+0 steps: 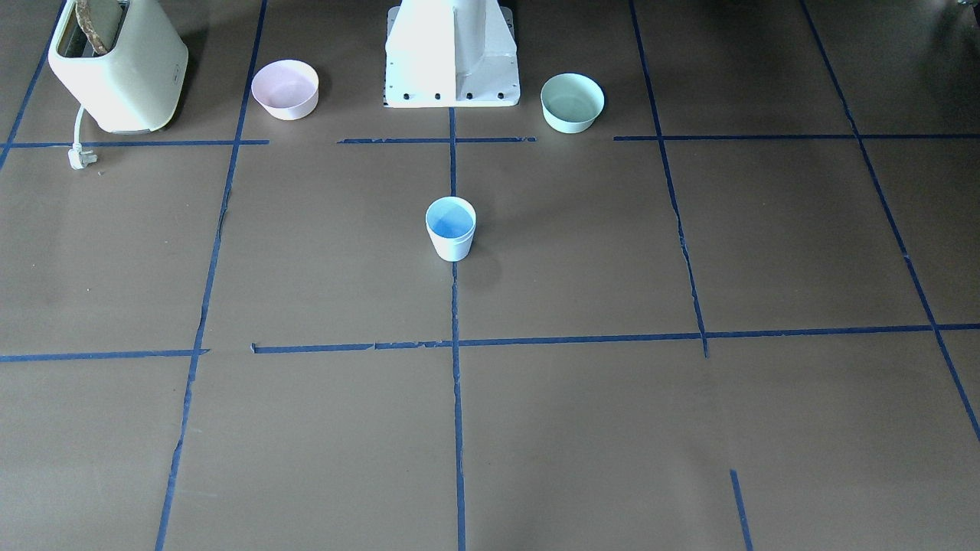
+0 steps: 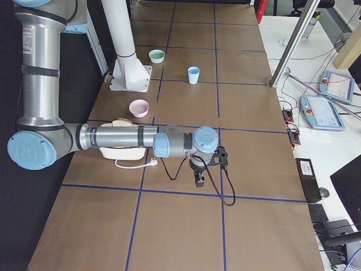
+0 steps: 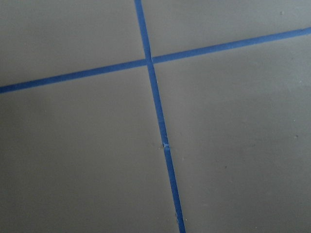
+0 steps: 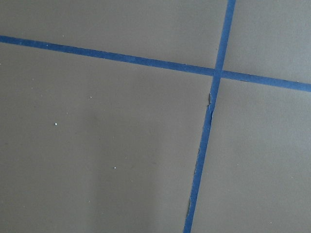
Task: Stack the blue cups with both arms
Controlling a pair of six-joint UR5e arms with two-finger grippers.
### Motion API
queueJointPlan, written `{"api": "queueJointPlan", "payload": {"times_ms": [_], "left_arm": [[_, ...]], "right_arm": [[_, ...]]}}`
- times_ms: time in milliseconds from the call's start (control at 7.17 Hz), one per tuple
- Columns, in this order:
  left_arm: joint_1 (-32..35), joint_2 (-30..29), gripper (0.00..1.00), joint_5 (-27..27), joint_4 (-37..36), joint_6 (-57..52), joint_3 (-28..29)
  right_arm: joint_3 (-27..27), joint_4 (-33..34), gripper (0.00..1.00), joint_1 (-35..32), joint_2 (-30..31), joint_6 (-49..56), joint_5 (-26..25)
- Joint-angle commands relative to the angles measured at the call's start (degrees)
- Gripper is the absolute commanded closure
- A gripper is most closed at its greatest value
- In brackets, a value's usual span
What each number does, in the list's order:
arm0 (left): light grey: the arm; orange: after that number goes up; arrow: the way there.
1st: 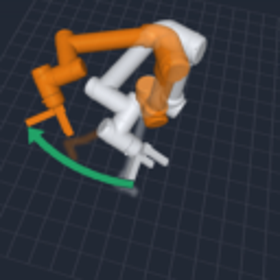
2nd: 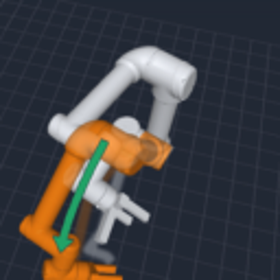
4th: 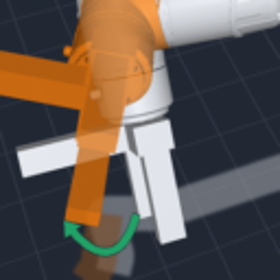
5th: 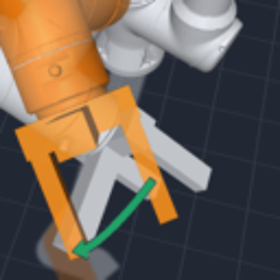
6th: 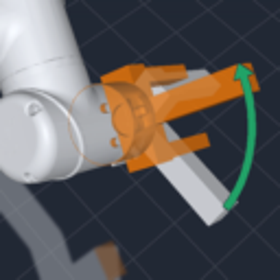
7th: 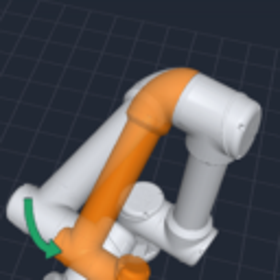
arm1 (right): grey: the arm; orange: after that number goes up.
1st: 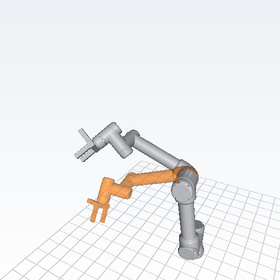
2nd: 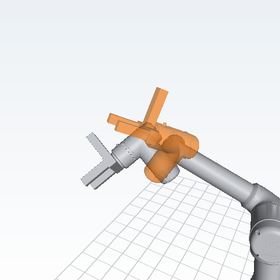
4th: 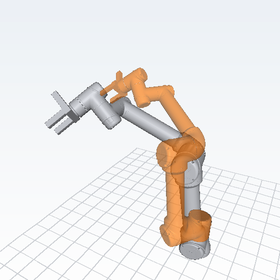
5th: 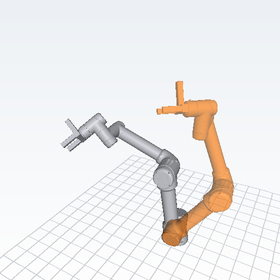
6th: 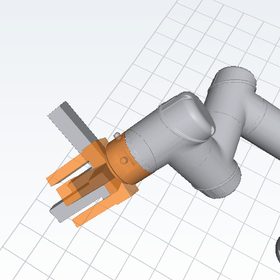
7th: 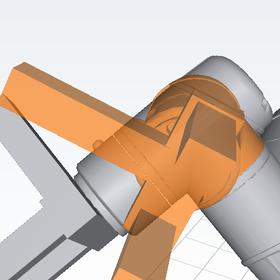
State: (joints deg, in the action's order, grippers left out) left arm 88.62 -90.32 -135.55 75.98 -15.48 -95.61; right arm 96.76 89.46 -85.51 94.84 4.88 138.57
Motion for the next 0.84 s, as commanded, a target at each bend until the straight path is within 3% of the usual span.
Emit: {"api": "queueJointPlan", "payload": {"times_ms": [0,698], "left_arm": [[0.06,0.76,0.00,0.03,0.66,-0.17,-0.28],[-0.03,0.76,0.00,0.46,1.36,-0.17,0.86]], "right_arm": [[0.19,-0.25,0.00,0.00,0.43,0.04,-0.31],[0.19,-0.60,0.00,0.00,0.87,0.04,-0.40]]}}
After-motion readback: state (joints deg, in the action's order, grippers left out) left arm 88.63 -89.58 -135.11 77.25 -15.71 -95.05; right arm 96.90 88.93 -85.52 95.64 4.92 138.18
